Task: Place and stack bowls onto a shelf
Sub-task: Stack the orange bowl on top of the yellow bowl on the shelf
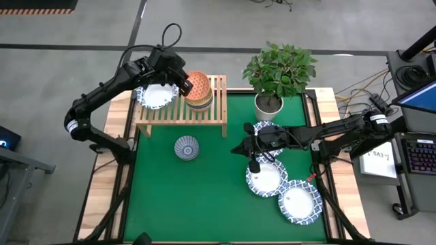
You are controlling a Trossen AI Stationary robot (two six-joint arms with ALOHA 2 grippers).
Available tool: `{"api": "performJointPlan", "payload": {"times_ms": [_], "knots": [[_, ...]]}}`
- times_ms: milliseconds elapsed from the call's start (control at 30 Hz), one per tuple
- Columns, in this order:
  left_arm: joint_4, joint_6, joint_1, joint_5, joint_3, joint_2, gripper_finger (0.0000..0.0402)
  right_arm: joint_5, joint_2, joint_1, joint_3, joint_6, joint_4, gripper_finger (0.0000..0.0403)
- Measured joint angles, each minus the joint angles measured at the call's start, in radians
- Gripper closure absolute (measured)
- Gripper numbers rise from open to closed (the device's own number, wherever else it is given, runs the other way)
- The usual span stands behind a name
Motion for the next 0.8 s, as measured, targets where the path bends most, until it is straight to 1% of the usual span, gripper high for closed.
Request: {"api": "performJointPlan", "payload": {"times_ms": [167,500,633,800], "knots": [[-0.004,-0.007,-0.001,0.044,0.0,0.0,0.0392,0.0,0.0,0.0,0.0,0.008,0.0,0.0394],[-0.044,-0.025,-0.002,0.046,-0.006,0.0,0.0388,0.0,0.0,0.0,0.0,0.021,0.0,0.0394],[-0.039,-0.028,-0.002,0.047,-0.006,0.0,0.0367,0.0,0.0,0.0,0.0,0.022,0.0,0.0394],[-0.036,-0.028,-0.002,0.047,-0.006,-0.002,0.0326,0.0,0.0,0.0,0.0,0.022,0.0,0.0394]]}}
